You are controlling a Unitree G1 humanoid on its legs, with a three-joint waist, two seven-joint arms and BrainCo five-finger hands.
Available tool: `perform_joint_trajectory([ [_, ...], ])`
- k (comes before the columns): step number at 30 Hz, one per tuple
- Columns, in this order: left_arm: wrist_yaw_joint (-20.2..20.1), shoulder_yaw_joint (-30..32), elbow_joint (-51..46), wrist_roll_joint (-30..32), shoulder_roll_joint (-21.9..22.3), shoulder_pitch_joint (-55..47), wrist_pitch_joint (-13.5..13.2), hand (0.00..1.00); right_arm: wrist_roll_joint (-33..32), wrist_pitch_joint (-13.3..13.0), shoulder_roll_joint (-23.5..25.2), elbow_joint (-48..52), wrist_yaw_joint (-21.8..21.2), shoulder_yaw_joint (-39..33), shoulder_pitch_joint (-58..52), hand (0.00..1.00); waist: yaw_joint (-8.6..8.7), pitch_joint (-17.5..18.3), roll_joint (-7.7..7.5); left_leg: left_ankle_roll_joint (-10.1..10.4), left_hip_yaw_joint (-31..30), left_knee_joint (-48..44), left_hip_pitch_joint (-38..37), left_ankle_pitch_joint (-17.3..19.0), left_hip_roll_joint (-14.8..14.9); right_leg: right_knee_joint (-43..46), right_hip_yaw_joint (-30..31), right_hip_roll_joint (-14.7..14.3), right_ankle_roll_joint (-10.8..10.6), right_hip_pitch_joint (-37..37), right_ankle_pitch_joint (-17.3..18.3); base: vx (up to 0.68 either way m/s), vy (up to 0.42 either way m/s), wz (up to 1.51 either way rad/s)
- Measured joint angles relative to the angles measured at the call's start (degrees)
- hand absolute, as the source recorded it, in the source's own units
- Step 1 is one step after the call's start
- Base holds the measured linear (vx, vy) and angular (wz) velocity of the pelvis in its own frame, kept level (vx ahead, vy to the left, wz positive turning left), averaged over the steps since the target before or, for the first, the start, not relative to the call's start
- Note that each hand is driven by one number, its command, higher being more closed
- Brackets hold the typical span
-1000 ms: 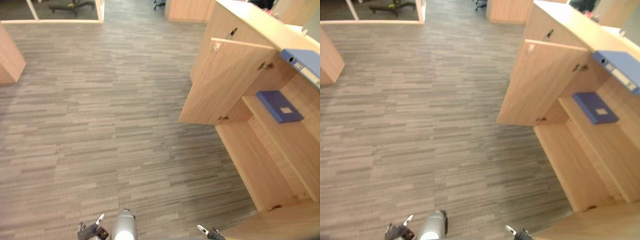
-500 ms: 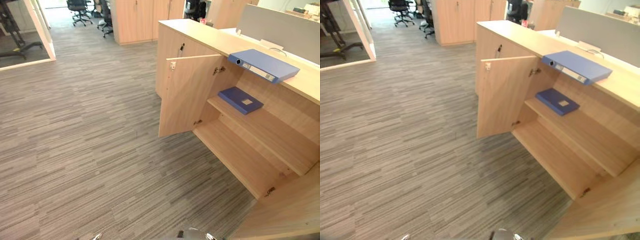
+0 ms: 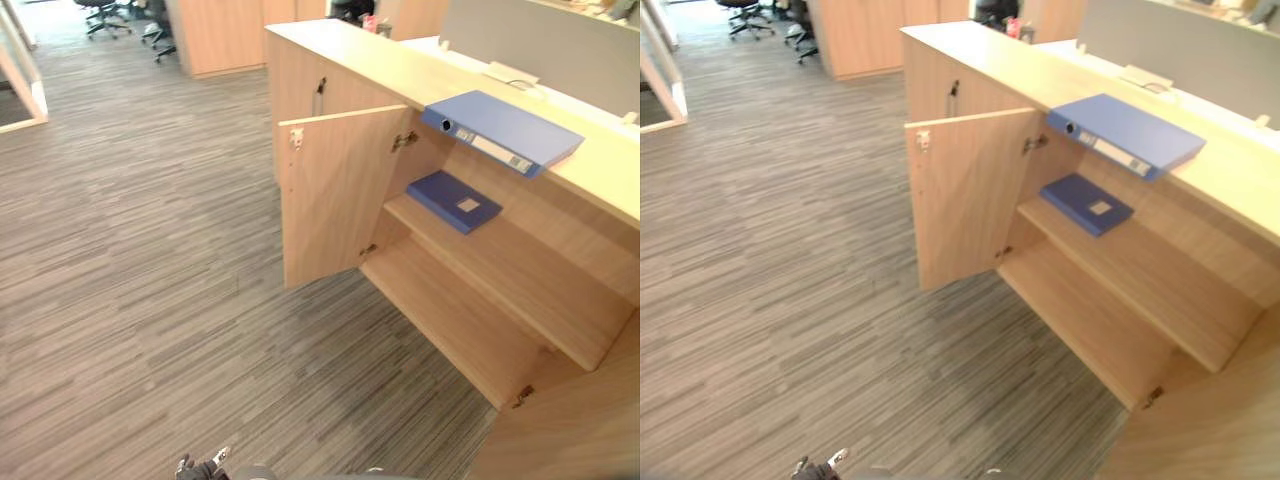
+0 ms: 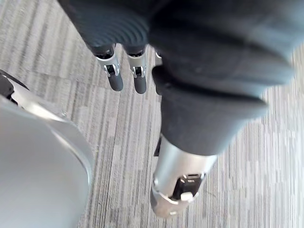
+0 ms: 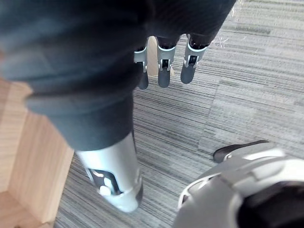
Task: Walk over to the cabinet, pick up the folder, carry it to the office cabinet, place the folder inside the office cabinet, then close the office cabinet door
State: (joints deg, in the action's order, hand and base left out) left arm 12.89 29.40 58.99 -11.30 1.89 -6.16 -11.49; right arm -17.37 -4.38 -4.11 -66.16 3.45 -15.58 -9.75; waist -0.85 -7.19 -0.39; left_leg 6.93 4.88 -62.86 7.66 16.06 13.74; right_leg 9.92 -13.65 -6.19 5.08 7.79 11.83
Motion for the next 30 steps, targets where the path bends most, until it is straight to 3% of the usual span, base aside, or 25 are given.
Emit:
perform_joint_trajectory([
  [3,0.1,0.1,-0.1,0.0,-0.7,-0.3,0.0,0.00,-0.1,0.0,0.1,-0.1,0.5,-0.2,2.7,0.00,-2.07,-0.7,-0.50,-3.8,-2.7,4.8,6.5,4.1,-3.8,-1.0,10.4,1.7,-0.5,3.4,-0.3,0.33,0.233,-1.75],
  [5,0.2,0.0,0.2,0.0,-1.1,-1.2,0.0,0.00,-0.1,-0.3,0.6,-0.9,0.5,0.0,3.9,0.00,-2.77,-1.3,-1.37,-3.5,-6.1,15.4,7.1,4.6,-5.4,-0.8,14.9,4.1,-2.1,4.7,0.0,0.20,0.274,-1.77],
  [6,0.4,-0.4,0.1,0.0,-1.1,-1.4,-0.1,0.00,-0.1,-0.7,0.9,-0.3,0.5,0.2,3.4,0.00,-3.00,-1.0,-1.16,-2.9,-11.1,26.1,7.2,3.0,-5.5,-0.7,17.0,5.5,-4.5,5.1,1.6,0.22,0.396,-1.36],
  [7,0.5,-0.8,0.3,0.0,-1.1,-1.4,-0.1,0.00,-0.5,-1.0,0.6,0.5,0.6,1.1,3.1,0.00,-2.90,-1.0,-0.47,-0.6,-12.1,29.6,7.1,-3.7,-4.9,-0.4,18.3,6.2,-6.5,5.6,2.8,0.24,0.421,-1.08],
  [9,0.5,-2.0,0.8,0.0,-3.4,-0.4,-0.8,0.00,-0.7,-1.2,2.3,0.1,0.6,2.2,1.5,0.00,-2.24,-0.1,-4.16,-1.6,-11.1,32.6,5.2,-3.5,-9.9,-0.2,18.6,10.7,-6.3,4.8,1.7,0.33,0.452,-0.39],
  [11,0.7,-2.0,1.3,-0.3,-3.4,0.1,-1.0,0.00,-0.7,-1.2,2.4,0.1,0.6,2.2,1.1,0.00,-1.99,0.8,-4.55,-3.1,-8.7,33.3,4.8,-3.1,-11.4,0.6,19.2,12.9,-8.0,3.0,-0.9,0.28,0.400,-0.53],
  [14,0.9,-1.1,3.3,-0.5,-3.3,-1.2,-1.2,0.00,0.6,-1.2,2.1,0.4,0.2,2.2,2.0,0.00,-2.77,1.8,-4.47,-6.7,-0.6,41.3,-2.5,-4.3,-13.1,7.9,21.9,16.9,-8.7,-1.6,-4.1,0.23,0.319,-1.20],
  [16,0.8,-1.4,4.2,-0.3,-3.4,-2.3,-1.2,0.00,0.8,-1.2,1.9,1.4,-0.6,2.1,2.3,0.00,-2.87,2.2,-4.10,-8.5,4.9,46.6,-8.6,-5.4,-15.4,23.5,21.9,19.7,-8.5,-9.4,-4.6,0.19,0.253,-1.13],
  [17,0.7,-1.5,4.5,0.1,-3.5,-2.3,-1.1,0.00,0.8,-1.2,1.9,1.6,-0.7,2.1,2.3,0.00,-2.66,2.2,-4.01,-8.6,5.8,47.5,-10.0,-5.4,-15.7,27.0,21.4,20.4,-8.4,-10.9,-4.4,0.15,0.188,-0.71],
  [19,0.1,-1.8,4.6,2.2,-3.9,-2.2,-1.1,0.00,0.9,-1.2,1.6,1.8,-1.0,2.2,2.7,0.00,-1.32,2.4,-3.56,-8.9,7.1,50.9,-14.1,-5.6,-16.0,32.5,13.7,20.6,-8.4,-13.5,-2.8,0.14,0.118,-0.35],
  [21,-0.4,-2.5,4.4,3.2,-3.9,-1.8,-1.2,0.00,0.8,-1.2,1.6,1.7,-1.2,2.2,3.0,0.00,-0.88,2.4,-3.46,-9.2,7.5,52.8,-15.3,-5.8,-15.6,31.6,9.1,19.6,-8.7,-15.2,-0.6,0.14,0.013,-0.15],
  [23,-0.8,-3.0,4.6,3.2,-3.9,-1.7,-1.0,0.00,0.8,-1.1,1.3,0.7,-1.2,2.2,4.8,0.00,-0.22,2.2,-2.69,-9.2,7.4,53.6,-15.8,-5.8,-14.0,25.3,4.8,16.6,-8.7,-16.9,0.8,0.15,-0.096,-0.10],
  [25,-0.8,-4.4,4.6,3.2,-4.0,-1.6,-0.9,0.00,0.9,-0.5,1.2,-1.1,0.0,2.1,6.3,0.00,0.05,1.9,-2.40,-8.8,6.1,53.9,-16.2,-5.6,-13.5,14.3,2.4,15.0,-8.3,-17.0,-0.7,0.17,-0.200,0.13],
  [26,-0.8,-4.4,4.8,3.2,-3.6,-1.2,-0.7,0.00,0.7,-0.1,1.2,-1.0,1.1,1.6,6.1,0.00,0.14,1.5,-1.77,-7.6,5.1,53.9,-17.2,-5.0,-13.4,11.3,1.2,14.7,-7.1,-15.8,-5.1,0.14,-0.195,0.27],
  [30,-0.8,-3.5,4.7,3.2,-0.6,-0.9,-0.8,0.00,0.8,-0.1,0.3,-0.9,1.6,1.8,7.4,0.00,-0.23,1.1,1.10,-5.8,3.9,57.0,-19.6,-6.0,-11.6,11.3,0.2,12.7,-5.8,-14.5,-4.1,0.11,-0.164,0.05],
])
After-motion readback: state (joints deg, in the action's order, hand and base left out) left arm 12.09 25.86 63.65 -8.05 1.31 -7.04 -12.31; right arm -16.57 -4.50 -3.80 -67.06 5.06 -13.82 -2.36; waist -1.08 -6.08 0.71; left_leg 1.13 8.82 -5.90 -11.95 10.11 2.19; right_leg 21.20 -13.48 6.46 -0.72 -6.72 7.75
